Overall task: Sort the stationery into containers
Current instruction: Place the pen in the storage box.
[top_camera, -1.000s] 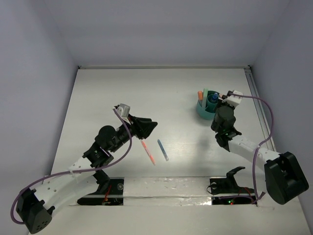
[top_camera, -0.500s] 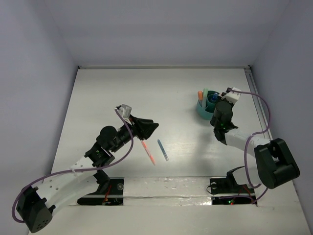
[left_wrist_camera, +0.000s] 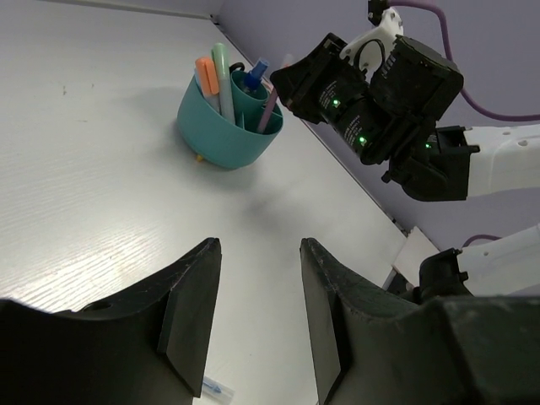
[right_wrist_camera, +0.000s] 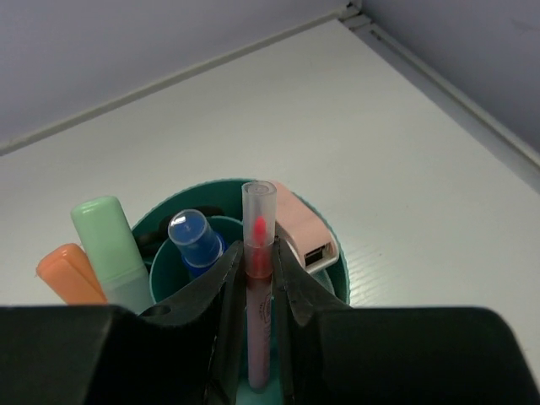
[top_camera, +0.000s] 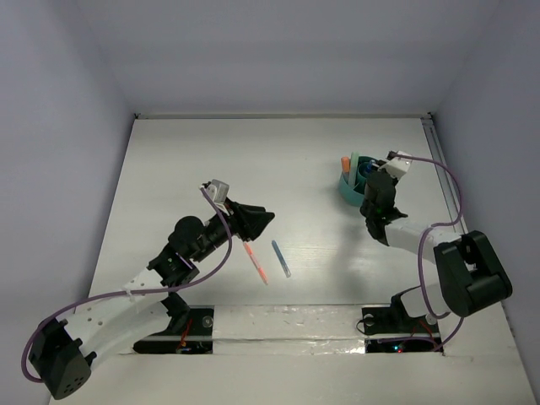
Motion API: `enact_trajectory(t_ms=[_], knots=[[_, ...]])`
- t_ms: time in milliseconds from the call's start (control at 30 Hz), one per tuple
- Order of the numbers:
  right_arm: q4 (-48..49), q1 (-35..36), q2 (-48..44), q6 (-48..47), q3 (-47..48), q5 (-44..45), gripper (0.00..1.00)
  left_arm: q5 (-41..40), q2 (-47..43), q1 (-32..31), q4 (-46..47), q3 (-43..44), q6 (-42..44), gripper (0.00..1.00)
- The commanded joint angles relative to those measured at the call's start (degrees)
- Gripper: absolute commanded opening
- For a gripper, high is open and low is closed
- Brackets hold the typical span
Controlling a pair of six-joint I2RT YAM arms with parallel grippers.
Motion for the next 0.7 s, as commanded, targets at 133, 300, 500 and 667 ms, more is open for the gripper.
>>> enact_trajectory(t_ms=[133,300,500,667], knots=[[-7.04,-0.37,-5.23,10.11,0.27,-2.82,0.21,0.67,0.52,0.17,3.99,0.27,-0.03,0.39],[-12.58,-0.37,-6.99,11.78,0.62,-5.19,0.29,0.49,0.17,0.17,3.90,0.35,0.05,0.39],[-20.23,-0.37,-7.52,14.15,3.08,-6.69,0.35,0.14,-0.18,0.17,3.20,0.53,0.41,0.39],[-23.64,-0.37,-7.96,15.03,3.79,-8.27,0.46,-0.65,-1.06,0.17,2.32,0.53,0.58,0.38]])
